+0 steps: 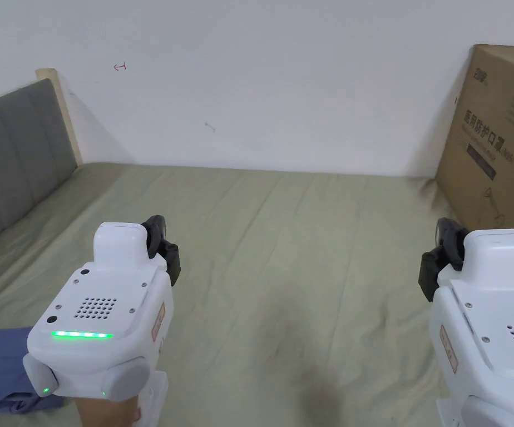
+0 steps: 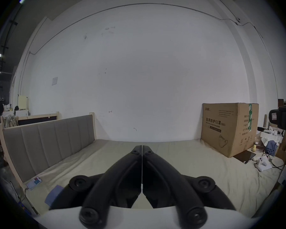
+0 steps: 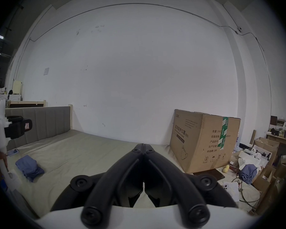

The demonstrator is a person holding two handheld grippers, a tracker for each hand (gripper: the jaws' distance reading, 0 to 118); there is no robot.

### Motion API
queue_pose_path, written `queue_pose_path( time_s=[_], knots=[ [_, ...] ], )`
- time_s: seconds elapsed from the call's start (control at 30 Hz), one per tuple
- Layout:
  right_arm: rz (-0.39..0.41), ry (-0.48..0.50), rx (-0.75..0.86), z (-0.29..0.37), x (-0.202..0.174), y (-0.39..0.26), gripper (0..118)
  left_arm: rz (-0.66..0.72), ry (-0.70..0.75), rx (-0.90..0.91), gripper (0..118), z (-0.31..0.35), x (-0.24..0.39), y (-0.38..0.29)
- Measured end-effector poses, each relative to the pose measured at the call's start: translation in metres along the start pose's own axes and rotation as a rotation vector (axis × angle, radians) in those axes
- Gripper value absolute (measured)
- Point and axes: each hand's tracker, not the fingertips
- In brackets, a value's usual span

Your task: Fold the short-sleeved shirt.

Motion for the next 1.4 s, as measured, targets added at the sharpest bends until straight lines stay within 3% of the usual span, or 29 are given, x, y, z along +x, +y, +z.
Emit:
queue_pose_path(
  time_s=[1.4],
  knots=[
    [-0.019, -0.008, 0.008, 0.005, 0.003, 0.002, 0, -0.058, -0.037, -0.005, 0, 0.002, 0.011, 0.006]
  ],
)
